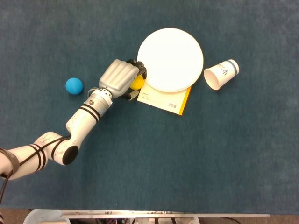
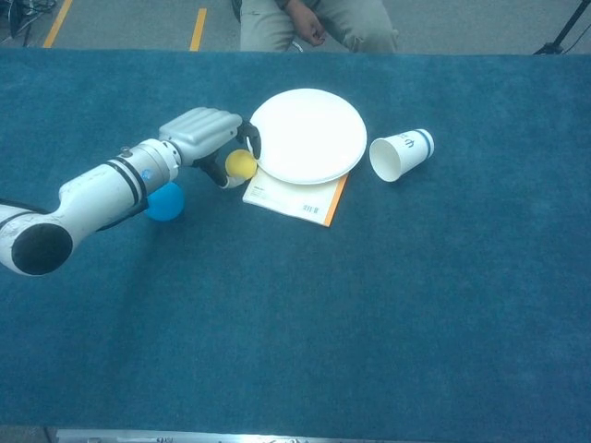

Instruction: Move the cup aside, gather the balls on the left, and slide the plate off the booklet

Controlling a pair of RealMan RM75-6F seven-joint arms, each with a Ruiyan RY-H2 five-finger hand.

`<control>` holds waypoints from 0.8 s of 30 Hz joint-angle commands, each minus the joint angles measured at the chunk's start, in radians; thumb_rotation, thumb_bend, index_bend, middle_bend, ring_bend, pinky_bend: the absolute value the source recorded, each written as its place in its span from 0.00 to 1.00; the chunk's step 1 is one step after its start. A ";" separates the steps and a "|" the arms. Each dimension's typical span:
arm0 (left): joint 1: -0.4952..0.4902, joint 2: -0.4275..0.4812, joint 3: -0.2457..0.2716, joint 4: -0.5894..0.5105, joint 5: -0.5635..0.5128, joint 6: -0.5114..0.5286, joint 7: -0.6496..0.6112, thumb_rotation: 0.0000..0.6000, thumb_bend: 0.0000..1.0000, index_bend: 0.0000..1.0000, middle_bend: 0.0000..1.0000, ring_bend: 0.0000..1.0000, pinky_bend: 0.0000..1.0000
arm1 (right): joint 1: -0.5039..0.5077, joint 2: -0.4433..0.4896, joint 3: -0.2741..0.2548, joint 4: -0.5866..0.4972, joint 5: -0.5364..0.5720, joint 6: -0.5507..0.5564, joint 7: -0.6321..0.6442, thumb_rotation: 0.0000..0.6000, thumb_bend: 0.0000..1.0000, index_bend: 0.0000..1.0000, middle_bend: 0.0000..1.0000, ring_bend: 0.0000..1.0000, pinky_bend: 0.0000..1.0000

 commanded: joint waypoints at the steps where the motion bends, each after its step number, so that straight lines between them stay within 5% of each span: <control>1: 0.003 -0.012 -0.001 0.020 0.011 0.009 -0.015 1.00 0.28 0.42 0.34 0.32 0.56 | 0.000 0.001 0.000 0.000 0.000 0.000 0.000 1.00 0.17 0.28 0.39 0.36 0.59; 24: 0.015 0.009 0.000 0.046 0.070 0.032 -0.090 1.00 0.28 0.46 0.39 0.37 0.61 | -0.003 0.008 0.005 -0.017 0.008 0.005 -0.012 1.00 0.17 0.28 0.39 0.36 0.59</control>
